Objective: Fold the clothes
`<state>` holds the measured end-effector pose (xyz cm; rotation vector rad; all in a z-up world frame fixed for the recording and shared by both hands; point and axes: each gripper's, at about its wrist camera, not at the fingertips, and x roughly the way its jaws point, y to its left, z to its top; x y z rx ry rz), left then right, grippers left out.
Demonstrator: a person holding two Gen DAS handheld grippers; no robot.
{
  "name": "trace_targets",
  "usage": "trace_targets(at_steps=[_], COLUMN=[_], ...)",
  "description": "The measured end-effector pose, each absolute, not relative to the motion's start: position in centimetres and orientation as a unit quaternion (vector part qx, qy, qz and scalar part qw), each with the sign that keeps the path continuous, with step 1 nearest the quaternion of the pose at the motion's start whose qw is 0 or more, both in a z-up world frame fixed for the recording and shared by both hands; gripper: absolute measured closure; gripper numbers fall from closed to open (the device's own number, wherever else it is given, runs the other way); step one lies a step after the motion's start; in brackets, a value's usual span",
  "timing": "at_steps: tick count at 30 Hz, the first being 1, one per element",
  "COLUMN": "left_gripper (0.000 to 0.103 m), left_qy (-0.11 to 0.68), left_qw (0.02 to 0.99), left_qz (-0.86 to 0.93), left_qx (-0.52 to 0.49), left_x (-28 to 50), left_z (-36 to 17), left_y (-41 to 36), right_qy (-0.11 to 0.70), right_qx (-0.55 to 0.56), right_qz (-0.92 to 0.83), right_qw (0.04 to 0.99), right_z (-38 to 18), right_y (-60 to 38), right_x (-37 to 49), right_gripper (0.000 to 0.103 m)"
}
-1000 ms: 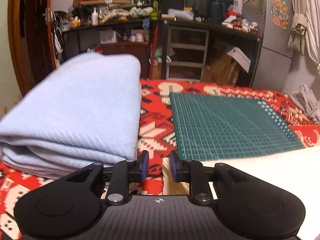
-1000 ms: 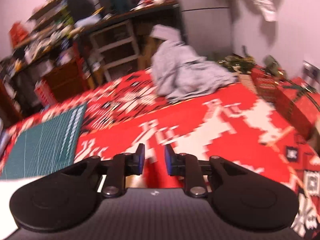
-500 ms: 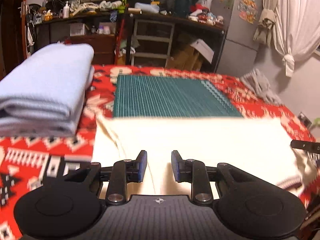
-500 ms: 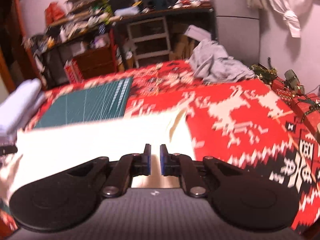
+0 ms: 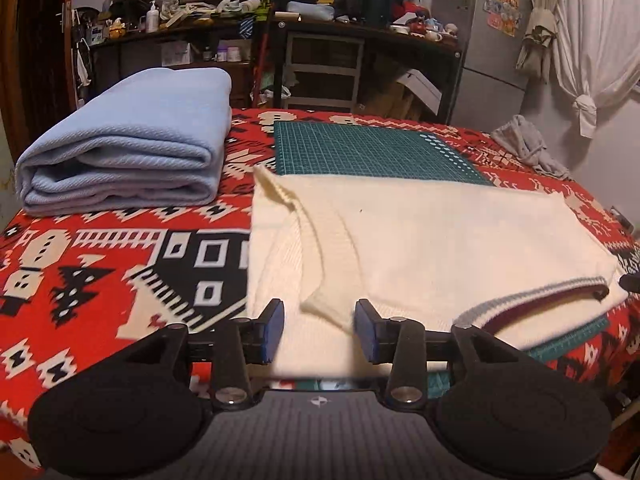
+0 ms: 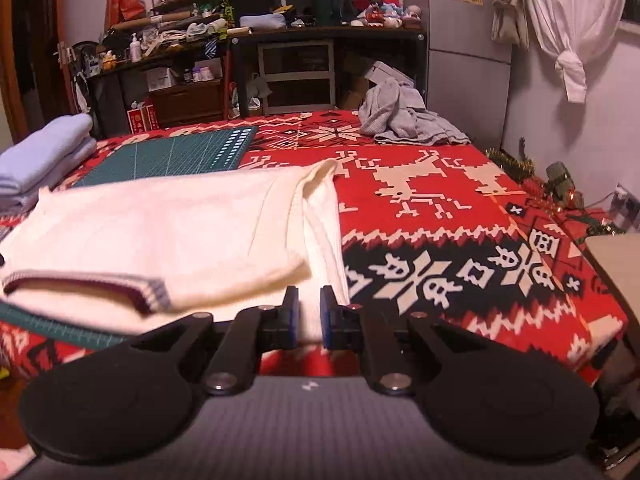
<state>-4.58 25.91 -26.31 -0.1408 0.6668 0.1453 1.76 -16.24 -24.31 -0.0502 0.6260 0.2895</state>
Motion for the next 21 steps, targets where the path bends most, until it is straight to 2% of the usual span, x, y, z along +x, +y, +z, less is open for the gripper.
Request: trace_targets(at_steps=[8,9,10,13,17,21], left_gripper=[0.063,0.066,0.074,0.087,0.091,0.091], left_qy=[0.325,0.324,0.321,0.311,0.309,0.315], left_qw=[0.942,0.942,0.942,0.945,0.944,0.941], left_qz=[0.071,0.072,0.075,0.082,0.086,0.077], left_qx=[-0.053,-0.054,-0.056,-0.063,-0.084,-0.098], left_x=[-6.0,-6.1,-6.1,-6.1,-4.3,-0.7], left_z=[-26.3,-26.2,-26.0,-25.5,-24.8,-24.8], left_y=[25.4,25.5,25.5,26.1,27.8,29.5], right_qy=[0.319,0.320,0.320,0.318,0.317,0.330], right_qx=[-0.026,-0.028,-0.031,-0.025,0.002,0.052], right_qz=[0.135,0.135,0.134,0.132,0.131,0.131], right_qw=[0.938,0.937,0.937,0.939,0.939,0.933], right_z=[-23.6,-23.5,-23.4,-22.9,-22.3,-22.2], right_y=[-16.3,-16.2,-16.0,-15.9,-16.0,-16.5], right_x=[1.2,1.2,1.2,1.6,3.1,5.6], right_gripper=[0.091,0.091,0.091,0.091,0.092,0.095])
